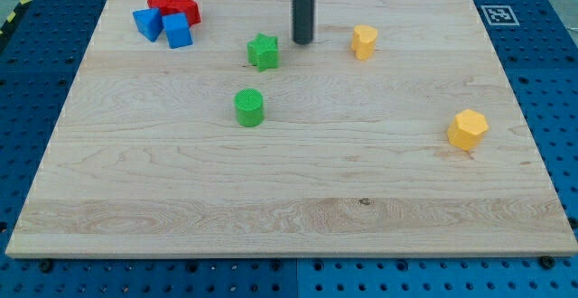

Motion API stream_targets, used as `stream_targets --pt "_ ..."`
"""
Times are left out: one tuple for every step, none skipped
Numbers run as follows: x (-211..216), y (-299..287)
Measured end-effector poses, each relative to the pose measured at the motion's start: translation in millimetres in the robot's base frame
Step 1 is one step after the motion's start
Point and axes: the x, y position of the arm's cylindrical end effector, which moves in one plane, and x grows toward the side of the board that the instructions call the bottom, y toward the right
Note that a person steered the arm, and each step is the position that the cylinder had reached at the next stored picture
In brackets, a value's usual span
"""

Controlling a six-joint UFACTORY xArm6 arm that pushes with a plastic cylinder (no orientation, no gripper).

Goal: Slide the yellow heart towards the center right

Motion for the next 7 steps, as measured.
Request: stream_targets --pt "26 56" --pt "12 67" --pt "-18 64" --pt "-22 91" --pt "14 148" --pt "29 167" --pt "2 116"
